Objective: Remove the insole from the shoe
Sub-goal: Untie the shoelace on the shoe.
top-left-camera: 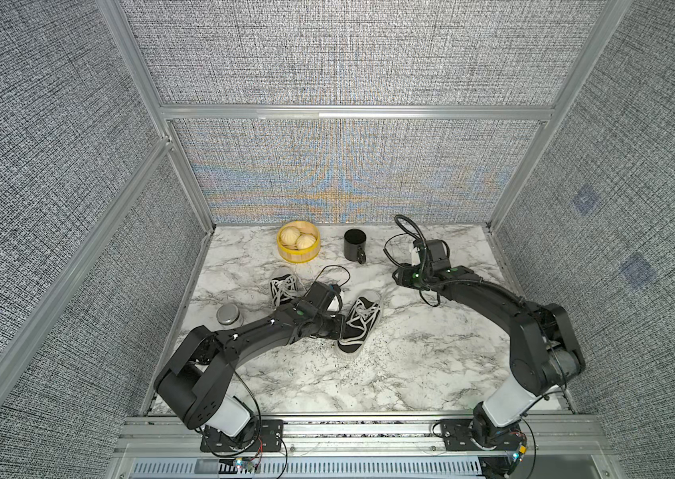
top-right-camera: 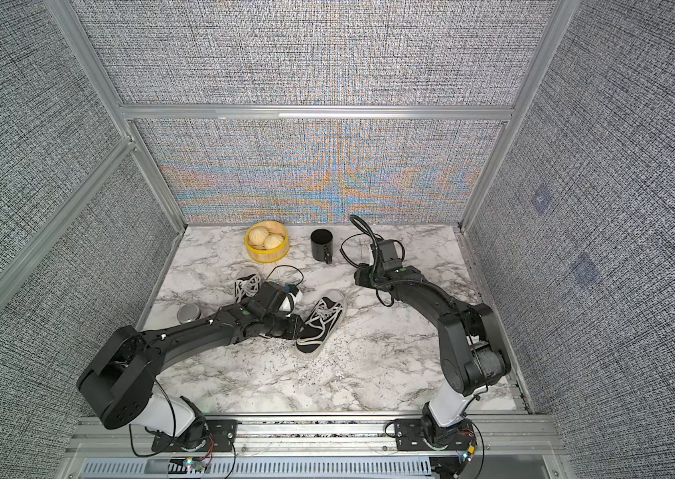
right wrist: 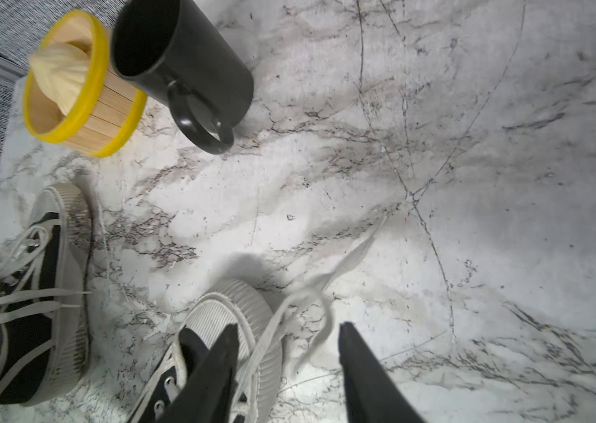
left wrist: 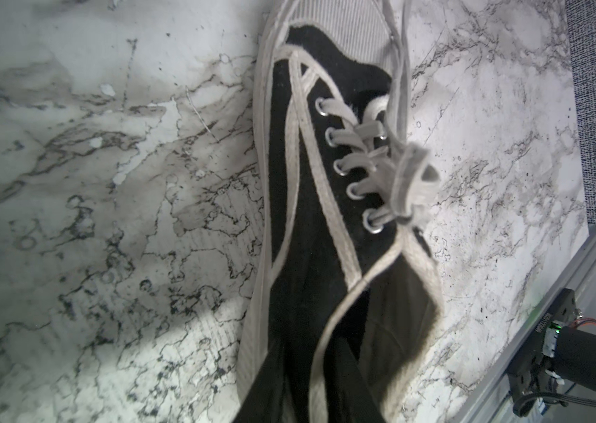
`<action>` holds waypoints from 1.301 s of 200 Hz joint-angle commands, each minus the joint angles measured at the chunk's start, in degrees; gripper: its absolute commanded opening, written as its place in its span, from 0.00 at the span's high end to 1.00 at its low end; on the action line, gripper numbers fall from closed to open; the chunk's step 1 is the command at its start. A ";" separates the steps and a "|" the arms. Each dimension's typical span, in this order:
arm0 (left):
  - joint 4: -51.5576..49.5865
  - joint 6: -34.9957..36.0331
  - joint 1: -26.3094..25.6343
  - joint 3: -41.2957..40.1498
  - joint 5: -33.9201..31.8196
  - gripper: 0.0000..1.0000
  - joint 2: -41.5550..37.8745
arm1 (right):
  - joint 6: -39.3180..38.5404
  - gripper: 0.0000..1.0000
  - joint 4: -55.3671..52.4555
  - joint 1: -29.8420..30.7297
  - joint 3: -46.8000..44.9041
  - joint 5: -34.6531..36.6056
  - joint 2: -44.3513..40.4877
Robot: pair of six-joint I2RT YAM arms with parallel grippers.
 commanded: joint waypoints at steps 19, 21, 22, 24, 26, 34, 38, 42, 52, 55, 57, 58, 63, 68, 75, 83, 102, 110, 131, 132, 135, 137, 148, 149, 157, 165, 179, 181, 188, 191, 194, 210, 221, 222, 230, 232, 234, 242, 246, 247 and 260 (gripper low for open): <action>-7.01 3.16 0.00 4.00 -3.27 0.61 -4.78 | -4.20 0.39 -10.52 -5.56 -2.52 8.81 -9.18; -7.29 3.45 0.01 4.33 -3.32 0.61 -4.94 | -4.57 0.39 -11.19 -5.83 -2.60 9.39 -9.81; -7.49 3.57 0.01 4.47 -3.39 0.61 -4.99 | -4.78 0.39 -11.48 -5.94 -2.61 9.61 -10.23; -7.79 3.91 0.01 4.71 -3.48 0.61 -5.08 | -5.09 0.39 -12.05 -6.19 -2.69 9.92 -10.95; -8.10 4.23 0.01 5.12 -3.55 0.61 -5.12 | -5.45 0.39 -12.63 -6.39 -2.75 10.35 -11.63; -9.12 5.58 0.10 6.33 -3.63 0.60 -5.01 | -7.52 0.41 -13.83 -6.32 -3.08 10.64 -14.36; -9.57 6.29 0.06 6.99 -3.60 0.60 -4.69 | -8.79 0.41 -13.87 -5.84 -3.50 9.76 -15.60; -10.01 6.99 0.10 7.64 -3.52 0.60 -4.21 | -10.01 0.43 -13.74 -4.93 -3.99 8.84 -16.68; -11.10 8.59 0.06 9.23 -3.25 0.60 -2.38 | -11.78 0.46 -13.27 -0.69 -5.00 7.29 -18.55; -11.44 9.03 0.09 9.68 -3.21 0.60 -1.82 | -12.22 0.46 -13.20 1.07 -5.27 6.94 -18.90; -11.59 9.27 0.08 10.01 -3.06 0.60 -1.43 | -12.36 0.46 -13.25 2.48 -5.44 6.79 -18.92; -11.70 9.43 0.05 10.17 -3.04 0.60 -1.26 | -12.45 0.47 -13.26 3.05 -5.53 6.73 -18.96; -12.15 10.18 -0.01 10.78 -3.03 0.60 -0.18 | -12.37 0.47 -13.42 6.03 -5.84 6.70 -18.96; -12.72 10.94 -0.05 11.39 -3.09 0.60 0.70 | -11.62 0.47 -13.63 9.15 -6.15 6.83 -18.65; -13.78 12.22 -0.25 12.13 -3.34 0.60 1.88 | -9.31 0.47 -13.94 12.56 -6.71 6.99 -18.15; -14.71 13.42 -0.49 12.52 -3.75 0.59 2.61 | -5.36 0.47 -13.41 15.85 -7.93 6.98 -17.84; -13.77 14.67 -0.56 10.93 -3.94 0.57 2.53 | 3.19 0.45 -7.38 22.15 -12.87 6.87 -18.35; -12.96 14.93 -0.62 9.90 -3.65 0.55 2.29 | 5.95 0.43 -3.79 24.04 -14.70 6.27 -18.42; -10.95 14.49 -0.60 8.84 -2.24 0.52 3.22 | 10.94 0.41 2.99 26.98 -15.86 4.28 -15.55; -10.90 14.46 -0.56 8.84 -2.19 0.52 3.26 | 11.06 0.41 3.17 27.12 -15.75 4.20 -15.35; -10.67 14.31 -0.60 8.84 -2.07 0.52 3.65 | 11.42 0.40 3.70 27.44 -15.60 3.98 -14.63; -10.56 14.22 -0.56 8.88 -1.99 0.52 3.96 | 11.62 0.40 4.03 27.64 -15.52 3.79 -14.25; -10.17 13.79 -0.62 9.27 -2.16 0.51 5.15 | 12.76 0.39 5.78 28.65 -15.35 2.86 -12.06; -10.15 13.75 -0.65 9.27 -2.28 0.51 5.28 | 12.85 0.39 5.97 28.71 -15.36 2.82 -11.93; -9.96 13.34 -0.62 9.44 -2.78 0.51 5.94 | 13.57 0.39 6.92 29.30 -15.58 2.78 -10.65; -9.52 12.97 -0.54 9.45 -3.39 0.52 6.30 | 14.46 0.39 7.73 29.46 -16.13 3.04 -9.71; -8.65 12.12 -0.52 9.28 -4.13 0.56 6.53 | 15.93 0.40 8.84 29.47 -17.14 4.36 -8.72; -8.54 11.95 -0.51 9.21 -4.20 0.57 6.50 | 16.17 0.40 9.01 29.40 -17.22 4.70 -8.61; -8.03 11.44 -0.43 9.02 -4.34 0.61 6.53 | 16.82 0.41 9.50 29.31 -17.62 5.63 -8.32; -7.81 11.21 -0.42 8.94 -4.36 0.63 6.49 | 17.00 0.42 9.67 29.23 -17.74 5.94 -8.11; -7.58 10.98 -0.36 8.78 -4.34 0.65 6.57 | 17.17 0.43 9.84 29.14 -17.79 6.14 -7.97; -6.71 9.43 -0.16 8.53 -4.36 0.76 6.54 | 18.70 0.48 9.55 28.39 -18.12 7.92 -7.27; -5.90 8.20 0.09 8.06 -4.25 0.81 6.17 | 19.96 0.54 9.66 27.79 -19.14 9.61 -7.62; -5.82 8.10 0.05 7.97 -4.29 0.82 6.14 | 20.14 0.55 9.71 27.75 -19.23 9.80 -7.69; -5.01 7.09 0.26 7.34 -4.38 0.85 5.80 | 21.19 0.61 10.14 27.04 -19.93 10.85 -8.36; -4.86 6.92 0.27 7.23 -4.41 0.86 5.71 | 21.49 0.62 10.25 26.84 -19.94 11.05 -8.61; -4.69 6.68 0.26 7.05 -4.48 0.86 5.53 | 21.76 0.64 10.30 26.66 -21.39 11.25 -8.85; -4.22 5.73 0.43 6.51 -5.11 0.89 5.11 | 22.86 0.69 10.91 25.92 -23.14 11.95 -9.96; -4.05 5.22 0.42 6.16 -5.59 0.91 4.92 | 23.31 0.72 11.29 25.39 -23.96 12.10 -10.52; -4.02 5.16 0.48 6.09 -5.67 0.91 4.90 | 23.40 0.72 11.40 25.28 -24.10 12.10 -10.68; -3.37 3.02 0.98 4.83 -7.27 0.95 4.32 | 24.94 0.78 12.90 23.83 -26.62 11.57 -12.61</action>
